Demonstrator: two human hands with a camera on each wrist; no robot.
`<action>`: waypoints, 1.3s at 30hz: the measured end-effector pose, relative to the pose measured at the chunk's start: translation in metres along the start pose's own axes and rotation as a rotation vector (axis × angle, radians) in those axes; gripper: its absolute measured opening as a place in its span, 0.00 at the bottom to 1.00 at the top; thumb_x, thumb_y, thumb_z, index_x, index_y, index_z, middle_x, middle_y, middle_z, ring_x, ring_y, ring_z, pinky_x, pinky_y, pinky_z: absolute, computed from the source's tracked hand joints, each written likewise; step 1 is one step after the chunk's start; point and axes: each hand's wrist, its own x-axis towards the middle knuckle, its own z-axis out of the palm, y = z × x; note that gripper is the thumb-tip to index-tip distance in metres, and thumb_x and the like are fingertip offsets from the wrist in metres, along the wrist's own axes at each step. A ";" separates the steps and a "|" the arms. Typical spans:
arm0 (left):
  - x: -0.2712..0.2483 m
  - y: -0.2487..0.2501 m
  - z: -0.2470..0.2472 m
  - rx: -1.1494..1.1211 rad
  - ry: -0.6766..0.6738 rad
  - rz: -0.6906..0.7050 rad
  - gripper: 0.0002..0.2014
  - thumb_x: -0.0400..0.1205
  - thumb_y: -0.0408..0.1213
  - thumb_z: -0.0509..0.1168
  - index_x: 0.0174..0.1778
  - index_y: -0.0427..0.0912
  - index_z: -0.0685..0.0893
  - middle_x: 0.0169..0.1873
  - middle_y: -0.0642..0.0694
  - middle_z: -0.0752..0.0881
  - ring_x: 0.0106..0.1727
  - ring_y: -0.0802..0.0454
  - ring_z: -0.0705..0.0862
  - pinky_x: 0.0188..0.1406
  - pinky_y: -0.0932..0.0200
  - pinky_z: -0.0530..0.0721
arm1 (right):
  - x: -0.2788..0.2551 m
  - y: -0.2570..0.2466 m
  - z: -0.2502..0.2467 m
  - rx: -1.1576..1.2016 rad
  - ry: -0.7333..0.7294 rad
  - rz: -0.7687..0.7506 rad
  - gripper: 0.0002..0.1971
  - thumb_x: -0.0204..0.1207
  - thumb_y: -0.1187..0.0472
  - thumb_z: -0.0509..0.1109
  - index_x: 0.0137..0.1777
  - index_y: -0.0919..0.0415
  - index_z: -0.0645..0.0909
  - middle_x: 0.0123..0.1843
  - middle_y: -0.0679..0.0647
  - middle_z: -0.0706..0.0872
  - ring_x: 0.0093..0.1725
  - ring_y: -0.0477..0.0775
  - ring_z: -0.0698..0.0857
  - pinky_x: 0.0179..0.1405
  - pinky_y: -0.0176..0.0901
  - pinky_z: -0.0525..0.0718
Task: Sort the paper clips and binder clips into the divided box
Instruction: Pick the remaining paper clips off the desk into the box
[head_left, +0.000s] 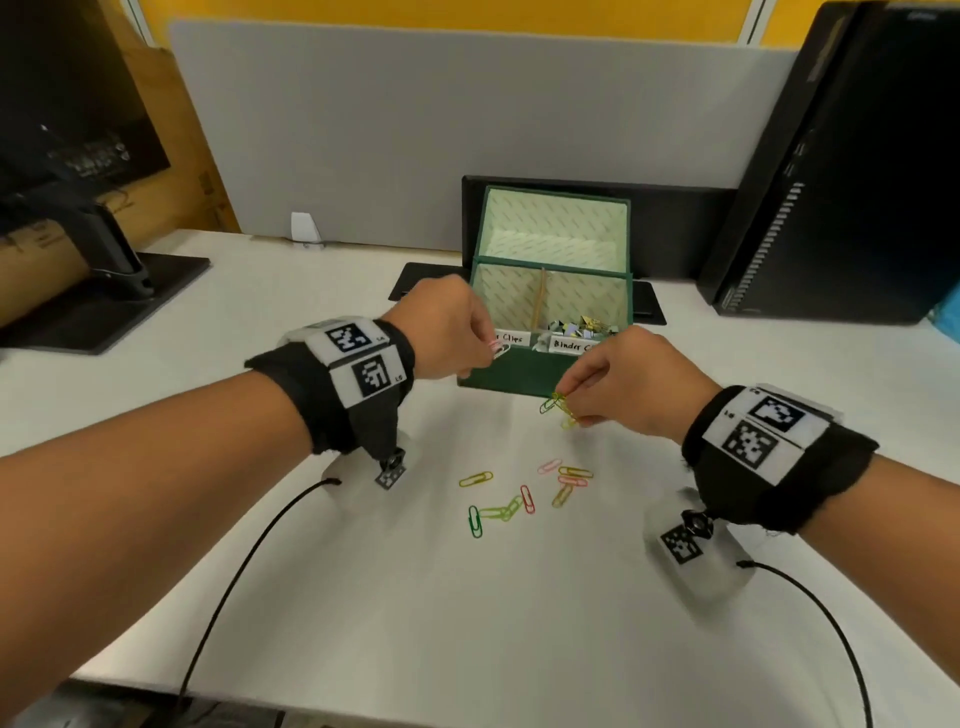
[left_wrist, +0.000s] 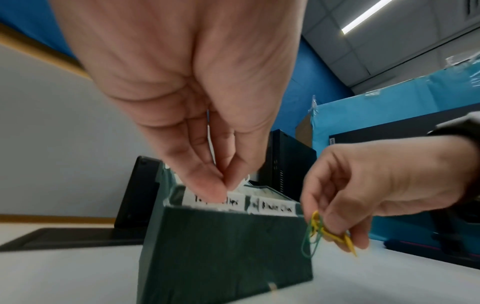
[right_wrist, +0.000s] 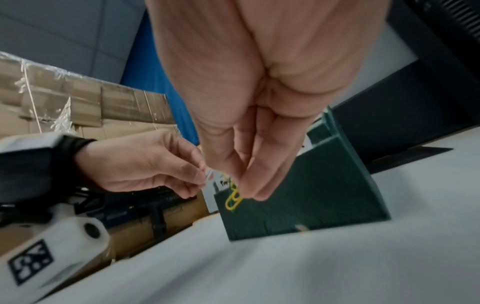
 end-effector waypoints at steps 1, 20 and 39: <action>0.008 0.003 -0.004 0.010 0.029 0.004 0.03 0.76 0.37 0.72 0.38 0.47 0.91 0.29 0.51 0.89 0.31 0.59 0.86 0.36 0.63 0.85 | 0.003 -0.005 -0.004 0.040 0.015 -0.007 0.05 0.69 0.69 0.77 0.39 0.59 0.91 0.33 0.54 0.92 0.34 0.50 0.92 0.42 0.42 0.91; 0.013 0.002 -0.011 0.309 0.043 0.060 0.12 0.77 0.34 0.63 0.50 0.46 0.90 0.50 0.46 0.87 0.49 0.45 0.83 0.49 0.54 0.85 | 0.070 -0.045 0.003 -0.159 0.319 -0.279 0.10 0.76 0.65 0.69 0.51 0.56 0.90 0.45 0.51 0.91 0.45 0.47 0.87 0.53 0.37 0.85; -0.064 -0.037 0.016 0.511 -0.443 -0.065 0.13 0.77 0.50 0.71 0.54 0.52 0.81 0.42 0.59 0.76 0.47 0.54 0.78 0.44 0.61 0.74 | -0.032 0.005 0.008 -0.715 -0.433 -0.027 0.36 0.63 0.34 0.77 0.70 0.48 0.75 0.53 0.43 0.75 0.51 0.47 0.75 0.51 0.39 0.74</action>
